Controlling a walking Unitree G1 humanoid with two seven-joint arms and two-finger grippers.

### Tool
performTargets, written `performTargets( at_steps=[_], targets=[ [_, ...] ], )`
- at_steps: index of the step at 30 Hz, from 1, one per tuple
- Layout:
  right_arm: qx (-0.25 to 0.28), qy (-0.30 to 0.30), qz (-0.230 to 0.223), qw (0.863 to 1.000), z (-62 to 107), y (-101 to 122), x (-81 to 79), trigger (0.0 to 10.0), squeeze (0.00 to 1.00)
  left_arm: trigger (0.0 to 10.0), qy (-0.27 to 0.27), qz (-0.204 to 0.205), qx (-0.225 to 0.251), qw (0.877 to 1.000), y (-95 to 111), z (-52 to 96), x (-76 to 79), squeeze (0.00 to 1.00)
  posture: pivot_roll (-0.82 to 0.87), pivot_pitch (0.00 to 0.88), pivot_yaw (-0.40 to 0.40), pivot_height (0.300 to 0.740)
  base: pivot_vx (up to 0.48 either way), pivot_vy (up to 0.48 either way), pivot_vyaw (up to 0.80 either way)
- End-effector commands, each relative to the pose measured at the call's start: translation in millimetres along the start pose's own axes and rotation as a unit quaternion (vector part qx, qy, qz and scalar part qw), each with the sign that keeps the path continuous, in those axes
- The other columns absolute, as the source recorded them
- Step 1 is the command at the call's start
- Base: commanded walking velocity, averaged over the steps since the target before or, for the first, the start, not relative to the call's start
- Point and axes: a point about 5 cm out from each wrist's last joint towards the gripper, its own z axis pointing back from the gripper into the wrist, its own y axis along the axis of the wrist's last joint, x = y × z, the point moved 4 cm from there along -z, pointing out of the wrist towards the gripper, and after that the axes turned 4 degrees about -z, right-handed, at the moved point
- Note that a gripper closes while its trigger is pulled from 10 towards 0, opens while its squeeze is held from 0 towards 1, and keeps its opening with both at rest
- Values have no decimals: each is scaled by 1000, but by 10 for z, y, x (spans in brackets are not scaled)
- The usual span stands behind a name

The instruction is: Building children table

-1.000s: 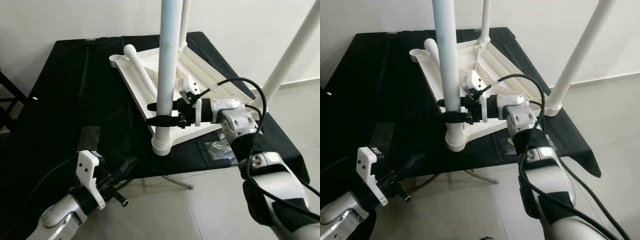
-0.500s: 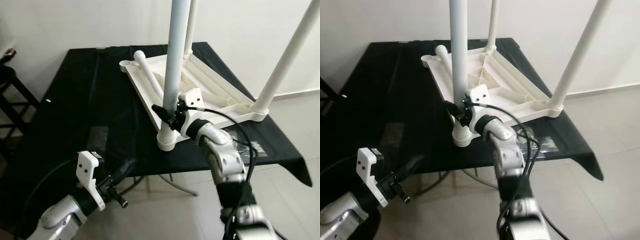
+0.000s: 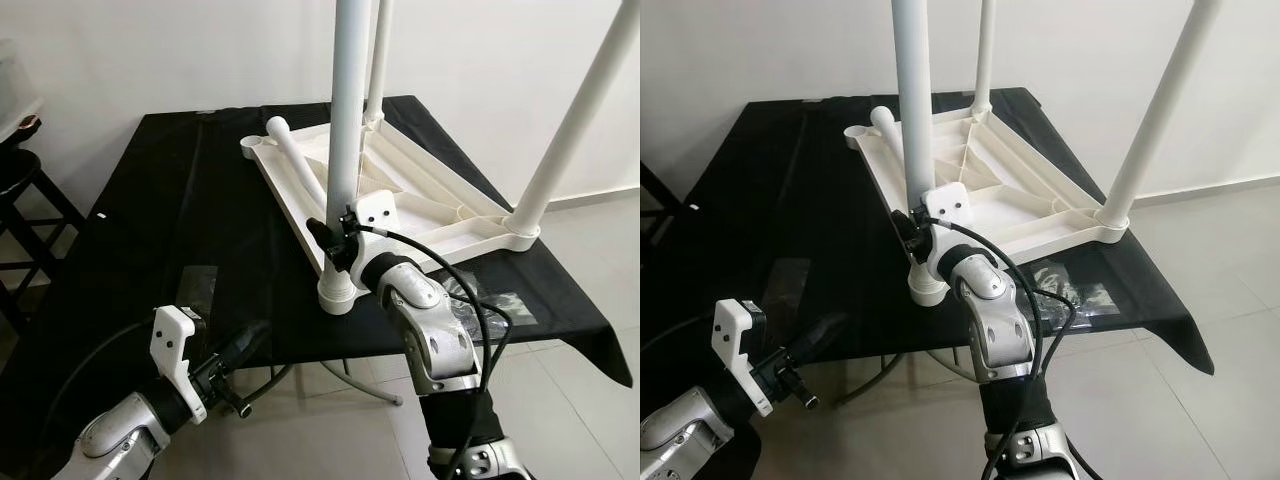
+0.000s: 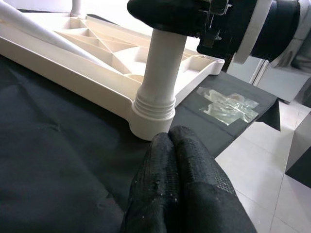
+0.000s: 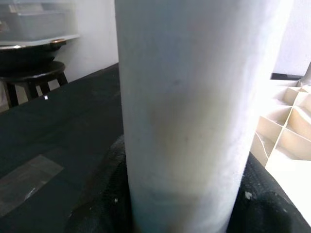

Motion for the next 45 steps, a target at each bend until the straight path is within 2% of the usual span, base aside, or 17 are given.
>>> performTargets(
  at_steps=[1, 2, 4, 6, 14, 15, 16, 19, 23, 27, 28, 29, 30, 31, 32, 43, 45],
  targets=[
    [-59, -12, 2, 998, 22, -246, 64, 10000, 1000, 10000, 3, -4, -3, 1000, -15, 17, -25, 0, -5, 97, 8, 740, 0, 0, 0],
    [-59, -12, 2, 998, 22, -246, 64, 10000, 1000, 10000, 3, -4, -3, 1000, -15, 17, -25, 0, -5, 97, 8, 740, 0, 0, 0],
    [-31, 94, 1, 995, -25, -64, -57, 10000, 1000, 10000, 2, -4, -3, 1000, -25, 9, -8, 0, 2, 92, -1, 740, 0, 0, 0],
    [-12, 168, 23, 985, -34, 74, -57, 10000, 1000, 10000, 2, -3, -2, 1000, -29, 3, 7, 0, 5, 91, -5, 740, 0, 0, 0],
    [-7, 183, 35, 983, -33, 114, -23, 10000, 1000, 10000, 2, -3, -1, 1000, -30, 1, 14, 0, 6, 91, -7, 740, 0, 0, 0],
    [-10, 257, 63, 964, -11, 144, 32, 10000, 0, 10000, 1, -1, -1, 1000, -27, 5, 35, 0, 18, 101, -13, 740, 0, 0, 0],
    [-15, 308, 83, 948, 27, 166, 88, 10000, 0, 10000, 0, -1, 0, 1000, -24, 7, 51, 0, 23, 101, -14, 740, 0, 0, 0],
    [-30, 333, 109, 936, 8, 114, 204, 10000, 0, 10000, -1, 1, 2, 1000, -13, 11, 69, 0, 38, 111, -13, 740, 0, 0, 0],
    [-32, 331, 97, 938, -19, 89, 230, 10000, 0, 10000, -1, 1, 2, 1000, -4, 18, 77, 0, 47, 117, -11, 740, 0, 0, 0],
    [-42, 359, 80, 929, -1, 71, 244, 10000, 0, 10000, -2, 2, 2, 1000, 4, 34, 85, 0, 51, 124, -10, 740, 0, 0, 0],
    [-45, 369, 76, 925, 5, 79, 249, 7922, 0, 10000, -2, 3, 1, 1000, 4, 38, 85, 0, 53, 129, -11, 740, 0, 0, 0],
    [-45, 375, 74, 923, 8, 87, 252, 7922, 0, 10000, -2, 3, 1, 1000, 5, 41, 85, 0, 53, 129, -11, 740, 0, 0, 0],
    [-45, 385, 75, 919, 7, 89, 265, 745, 0, 10000, -2, 2, 1, 1000, 3, 42, 86, 0, 53, 129, -12, 740, 0, 0, 0],
    [-46, 390, 77, 917, 4, 88, 278, 745, 0, 10000, -2, 2, 1, 1000, 4, 42, 87, 0, 54, 130, -13, 740, 0, 0, 0],
    [-46, 397, 79, 913, 5, 85, 285, 0, 0, 10000, -2, 2, 1, 1000, 6, 42, 91, 0, 57, 132, -14, 740, 0, 0, 0],
    [-40, 417, 74, 905, 32, 50, 285, 0, 0, 10000, -1, 1, 0, 1000, 13, 47, 94, 0, 55, 135, -9, 740, 0, 0, 0],
    [-41, 393, 73, 916, 63, -15, 382, 0, 0, 10000, -3, 1, -1, 1000, 12, 42, 92, 0, 48, 133, -13, 740, 0, 0, 0]
  ],
)
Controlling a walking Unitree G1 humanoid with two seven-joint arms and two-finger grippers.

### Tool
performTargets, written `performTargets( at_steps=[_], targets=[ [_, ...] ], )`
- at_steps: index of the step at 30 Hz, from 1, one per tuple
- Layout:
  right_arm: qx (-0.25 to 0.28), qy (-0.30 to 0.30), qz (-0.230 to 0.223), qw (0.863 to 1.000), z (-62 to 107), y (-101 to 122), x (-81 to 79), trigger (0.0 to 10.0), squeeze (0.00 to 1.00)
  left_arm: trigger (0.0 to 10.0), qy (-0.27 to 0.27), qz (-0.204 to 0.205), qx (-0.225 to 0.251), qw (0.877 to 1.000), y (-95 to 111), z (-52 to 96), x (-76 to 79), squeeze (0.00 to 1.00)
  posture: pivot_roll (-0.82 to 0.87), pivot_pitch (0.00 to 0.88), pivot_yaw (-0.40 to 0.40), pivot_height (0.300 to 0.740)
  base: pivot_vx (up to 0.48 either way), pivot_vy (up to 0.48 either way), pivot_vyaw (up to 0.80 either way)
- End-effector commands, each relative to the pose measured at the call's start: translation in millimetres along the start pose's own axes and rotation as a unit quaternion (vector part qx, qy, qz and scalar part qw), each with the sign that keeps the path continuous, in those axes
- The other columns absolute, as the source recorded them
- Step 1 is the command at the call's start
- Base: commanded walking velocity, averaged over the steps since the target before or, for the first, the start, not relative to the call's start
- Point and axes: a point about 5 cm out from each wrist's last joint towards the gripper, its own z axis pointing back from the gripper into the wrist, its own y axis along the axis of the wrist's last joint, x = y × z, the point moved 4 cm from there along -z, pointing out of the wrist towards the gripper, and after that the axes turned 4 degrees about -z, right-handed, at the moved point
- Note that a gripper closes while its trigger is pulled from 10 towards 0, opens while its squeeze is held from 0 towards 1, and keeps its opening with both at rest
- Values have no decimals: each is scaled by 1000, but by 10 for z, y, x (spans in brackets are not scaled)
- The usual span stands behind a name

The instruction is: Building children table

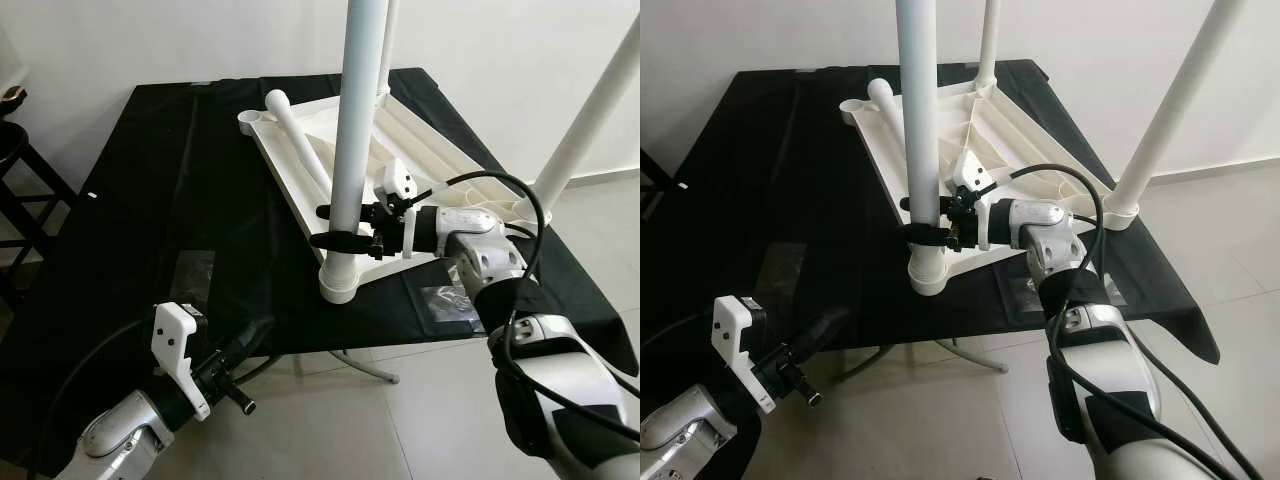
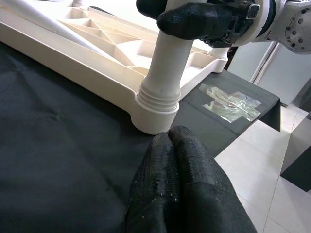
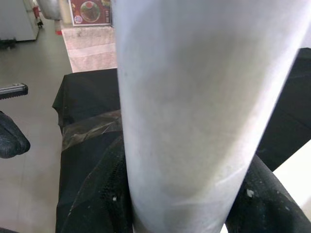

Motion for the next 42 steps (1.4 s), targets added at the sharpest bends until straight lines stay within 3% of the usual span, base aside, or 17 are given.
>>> performTargets(
  at_steps=[1, 3, 7, 8, 9, 10, 13, 19, 20, 22, 23, 27, 31, 33, 34, 37, 42],
  targets=[
    [-20, -31, -3, 999, 61, -178, 7, 0, 0, 10000, -3, -2, -7, 1000, 1, 20, 6, 0, 46, 134, -16, 740, 0, 0, 0],
    [-31, -99, -17, 994, 81, -273, 83, 0, 0, 10000, -3, -2, -7, 1000, 0, 21, 0, 0, 43, 133, -25, 740, 0, 0, 0],
    [-36, -132, -28, 990, 83, -320, 114, 0, 0, 10000, -2, -2, -7, 1000, -1, 22, -4, 0, 43, 133, -25, 740, 0, 0, 0],
    [-37, -241, -56, 968, 56, -429, 193, 0, 0, 10000, -2, -3, -7, 1000, 1, 28, -13, 0, 38, 136, -30, 740, 0, 0, 0],
    [-57, -389, -135, 909, -29, -747, -169, 0, 0, 10000, -1, -4, -6, 1000, 9, 24, -38, 0, 25, 139, -8, 740, 0, 0, 0],
    [-61, -422, -153, 892, -23, -797, -327, 0, 0, 10000, -1, -4, -6, 1000, 6, 20, -47, 0, 20, 134, -7, 740, 0, 0, 0],
    [-53, -388, -144, 909, -177, -732, -469, 0, 0, 10000, -2, -4, -7, 1000, -7, 5, -63, 0, -4, 113, 8, 740, 0, 0, 0],
    [-54, -356, -126, 925, -265, -671, -396, 0, 0, 10000, -12, -1, -9, 1000, -22, -22, -70, 0, -2, 103, -7, 740, 0, 0, 0],
    [-53, -343, -114, 931, -313, -621, -389, 10000, 0, 10000, -6, -3, -6, 1000, -18, -20, -84, 0, -7, 95, -5, 740, 0, 0, 0],
    [-53, -332, -111, 935, -335, -602, -394, 10000, 0, 10000, -3, -3, -5, 1000, -18, -18, -89, 0, -7, 93, -3, 740, 0, 0, 0],
    [-32, -322, -113, 939, -356, -477, -363, 10000, 1000, 10000, -1, -4, -3, 1000, -17, -19, -94, 0, -6, 91, -3, 740, 0, 0, 0],
    [-25, -304, -102, 947, -358, -294, -375, 10000, 1000, 10000, -2, -4, -3, 1000, -15, -20, -95, 0, -8, 91, 0, 740, 0, 0, 0],
    [-1, -169, -21, 985, -318, -23, -355, 10000, 1000, 10000, -6, -3, -4, 1000, -16, -29, -86, 0, 0, 92, 1, 740, 0, 0, 0],
    [-10, -122, 30, 992, -269, -23, -375, 10000, 1000, 10000, -7, -3, -3, 1000, -17, -33, -83, 0, 0, 92, 1, 740, 0, 0, 0],
    [-24, -79, 50, 995, -227, -55, -392, 10000, 0, 10000, -7, -3, -3, 1000, -17, -34, -83, 0, 8, 89, 3, 740, 0, 0, 0],
    [-45, -13, 63, 997, -146, -89, -394, 10000, 0, 10000, -6, -4, -3, 1000, -17, -38, -84, 0, 12, 94, 3, 740, 0, 0, 0],
    [-38, -5, 55, 998, -118, -21, -311, 10000, 0, 10000, -6, -5, -3, 1000, -13, -35, -75, 0, 21, 100, 2, 740, 0, 0, 0]
  ],
)
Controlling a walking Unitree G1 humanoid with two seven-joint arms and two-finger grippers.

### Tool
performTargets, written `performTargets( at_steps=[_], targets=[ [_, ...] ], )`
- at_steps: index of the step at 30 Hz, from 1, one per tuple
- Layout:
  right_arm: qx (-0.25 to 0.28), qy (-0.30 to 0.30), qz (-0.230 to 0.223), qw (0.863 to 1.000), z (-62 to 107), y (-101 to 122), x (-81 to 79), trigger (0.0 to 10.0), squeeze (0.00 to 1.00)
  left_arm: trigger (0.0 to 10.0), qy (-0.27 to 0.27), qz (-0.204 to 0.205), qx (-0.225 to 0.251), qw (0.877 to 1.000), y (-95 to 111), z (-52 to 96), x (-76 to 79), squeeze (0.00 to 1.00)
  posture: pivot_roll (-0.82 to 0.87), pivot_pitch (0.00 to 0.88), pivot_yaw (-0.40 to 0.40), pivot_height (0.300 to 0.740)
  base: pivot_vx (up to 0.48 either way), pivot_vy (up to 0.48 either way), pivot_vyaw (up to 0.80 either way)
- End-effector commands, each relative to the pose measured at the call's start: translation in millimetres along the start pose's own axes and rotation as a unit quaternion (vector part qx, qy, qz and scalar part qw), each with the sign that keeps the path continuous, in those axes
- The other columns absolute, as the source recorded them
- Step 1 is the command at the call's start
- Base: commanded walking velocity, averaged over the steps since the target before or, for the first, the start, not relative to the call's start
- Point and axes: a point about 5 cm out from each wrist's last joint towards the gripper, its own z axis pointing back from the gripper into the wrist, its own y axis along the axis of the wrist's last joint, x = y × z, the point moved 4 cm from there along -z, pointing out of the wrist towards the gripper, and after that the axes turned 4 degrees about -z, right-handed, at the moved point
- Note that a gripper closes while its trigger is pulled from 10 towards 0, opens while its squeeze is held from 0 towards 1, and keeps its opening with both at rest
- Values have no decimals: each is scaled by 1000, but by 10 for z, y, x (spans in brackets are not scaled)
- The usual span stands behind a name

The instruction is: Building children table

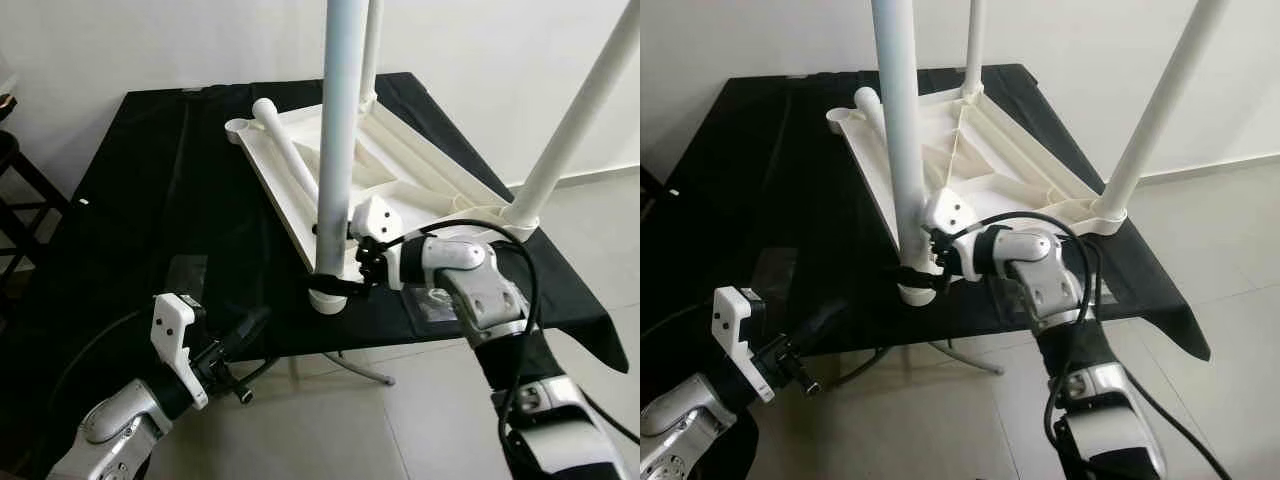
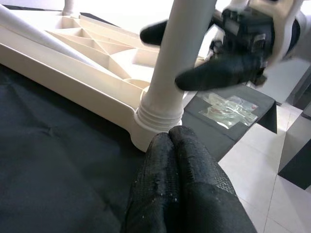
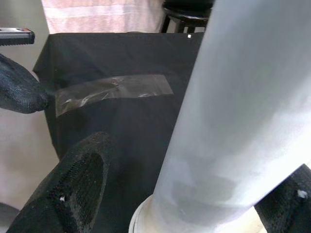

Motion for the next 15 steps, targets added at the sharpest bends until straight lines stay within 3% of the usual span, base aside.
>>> performTargets(
  at_steps=[1, 9, 10, 15],
  targets=[
    [12, 16, 10, 1000, -37, 69, -17, 10000, 0, 10000, 0, 1, -7, 1000, -35, 19, 4, 0, 21, 100, 2, 740, 0, 0, 0],
    [35, 22, 1, 999, -5, 132, 194, 10000, 0, 10000, -1, 1, -9, 1000, -26, 42, 27, 0, 31, 112, 6, 740, 0, 0, 0],
    [30, 20, 2, 999, -8, 111, 201, 0, 0, 10000, -2, 1, -10, 1000, -25, 43, 28, 0, 33, 115, 6, 740, 0, 0, 0],
    [30, 25, -2, 999, -8, 78, 205, 0, 0, 10000, -2, 1, -11, 1000, -25, 49, 32, 0, 36, 118, 8, 740, 0, 0, 0]
  ],
)
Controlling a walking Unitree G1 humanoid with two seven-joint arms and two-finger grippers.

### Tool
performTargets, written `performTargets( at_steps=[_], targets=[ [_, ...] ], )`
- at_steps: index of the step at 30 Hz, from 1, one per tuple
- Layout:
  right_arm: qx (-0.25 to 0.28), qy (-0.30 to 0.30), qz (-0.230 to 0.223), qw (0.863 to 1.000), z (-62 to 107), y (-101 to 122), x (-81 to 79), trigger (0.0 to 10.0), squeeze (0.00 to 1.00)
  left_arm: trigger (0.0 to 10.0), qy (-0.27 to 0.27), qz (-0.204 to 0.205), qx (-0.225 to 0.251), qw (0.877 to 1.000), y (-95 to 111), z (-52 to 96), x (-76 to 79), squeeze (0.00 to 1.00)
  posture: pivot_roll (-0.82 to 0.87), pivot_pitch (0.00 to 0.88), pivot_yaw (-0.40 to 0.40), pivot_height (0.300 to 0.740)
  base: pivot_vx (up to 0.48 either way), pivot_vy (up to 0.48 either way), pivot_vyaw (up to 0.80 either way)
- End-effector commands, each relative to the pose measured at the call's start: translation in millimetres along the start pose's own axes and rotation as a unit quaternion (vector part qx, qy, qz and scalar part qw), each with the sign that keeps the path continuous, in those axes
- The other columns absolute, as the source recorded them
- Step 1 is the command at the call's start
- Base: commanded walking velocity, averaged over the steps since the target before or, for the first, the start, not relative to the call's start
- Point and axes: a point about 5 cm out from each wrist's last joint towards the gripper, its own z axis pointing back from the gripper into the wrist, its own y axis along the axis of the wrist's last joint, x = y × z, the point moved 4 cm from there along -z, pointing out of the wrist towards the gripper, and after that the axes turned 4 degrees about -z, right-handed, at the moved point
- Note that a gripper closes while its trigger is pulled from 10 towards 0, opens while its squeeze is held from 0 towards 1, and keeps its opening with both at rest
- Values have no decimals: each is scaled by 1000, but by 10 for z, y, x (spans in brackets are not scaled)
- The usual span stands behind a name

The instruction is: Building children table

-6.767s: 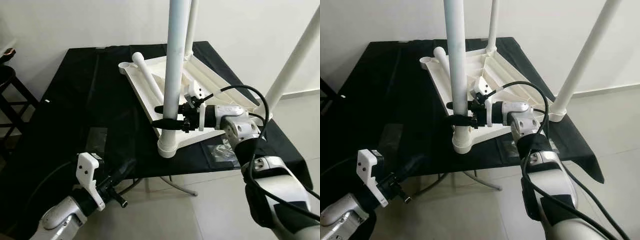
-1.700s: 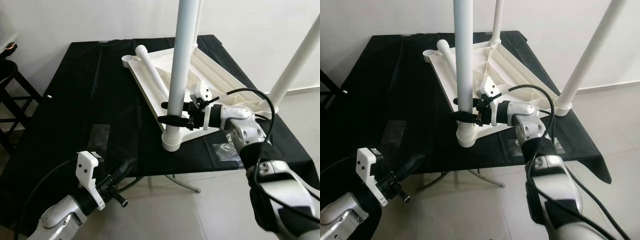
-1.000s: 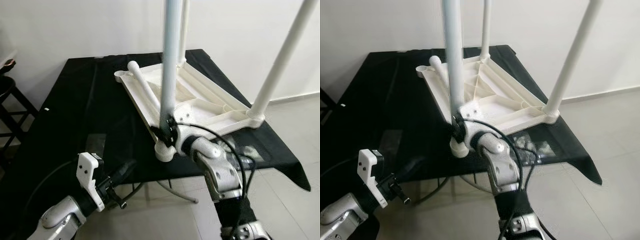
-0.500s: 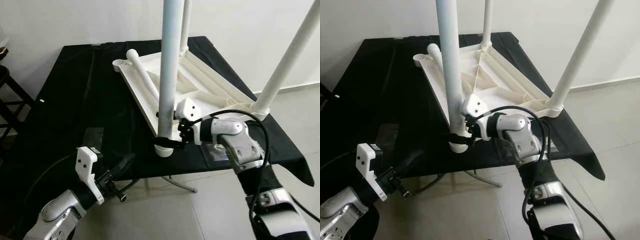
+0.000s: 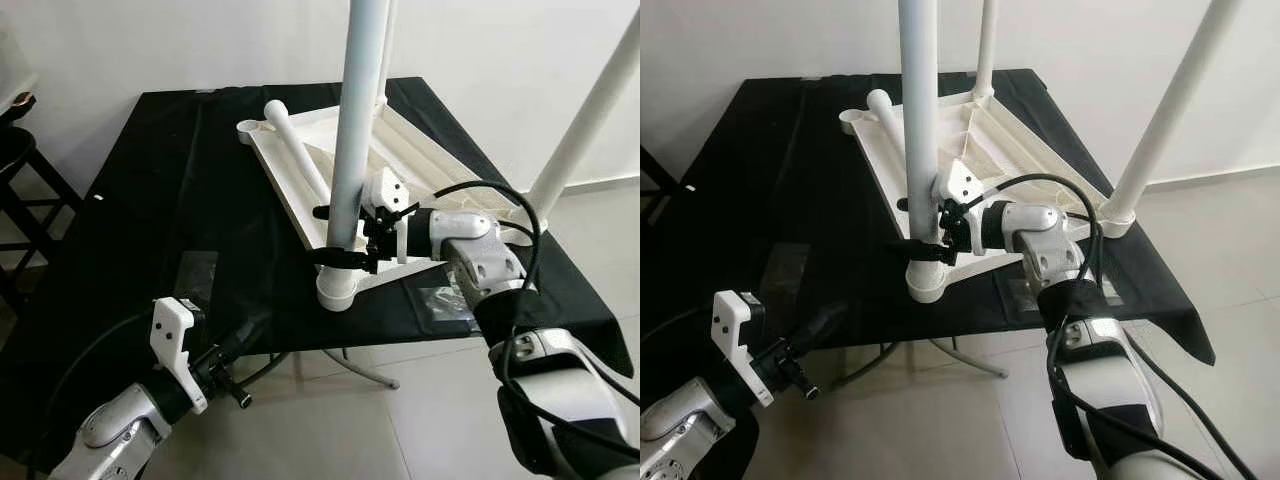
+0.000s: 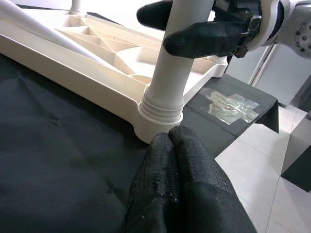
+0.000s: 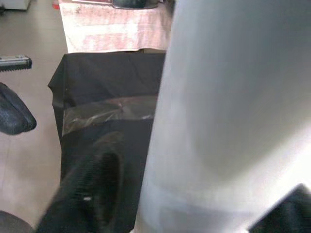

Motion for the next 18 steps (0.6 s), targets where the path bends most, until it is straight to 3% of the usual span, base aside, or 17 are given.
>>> performTargets(
  at_steps=[1, 13, 14, 15, 16, 17, 18],
  targets=[
    [5, 9, 9, 1000, -23, 46, -5, 0, 0, 10000, -4, -3, -7, 1000, 1, 21, 22, 0, 36, 118, 8, 740, 0, 0, 0],
    [15, 2, -22, 1000, 85, -152, -80, 0, 0, 10000, -6, -3, -8, 1000, 5, 26, 13, 0, 20, 127, 11, 740, 0, 0, 0],
    [18, -47, -34, 998, 77, -204, -92, 0, 0, 10000, -5, -4, -8, 1000, 2, 29, 1, 0, 6, 123, 0, 740, 0, 0, 0],
    [18, -47, -34, 998, 77, -204, -92, 0, 0, 10000, -5, -4, -8, 1000, 2, 29, 1, 0, 6, 123, 0, 740, 0, 0, 0],
    [27, -129, -51, 990, 0, -212, -52, 0, 0, 10000, -4, -5, -8, 1000, 1, 32, -7, 0, -3, 125, -10, 740, 0, 0, 0],
    [27, -129, -51, 990, 0, -212, -52, 0, 0, 10000, -4, -5, -8, 1000, 1, 32, -7, 0, -3, 125, -10, 740, 0, 0, 0],
    [21, -293, -85, 952, -46, -279, 10, 0, 0, 10000, -2, -5, -8, 1000, -1, 37, -22, 0, -15, 126, -7, 740, 0, 0, 0]
  ],
)
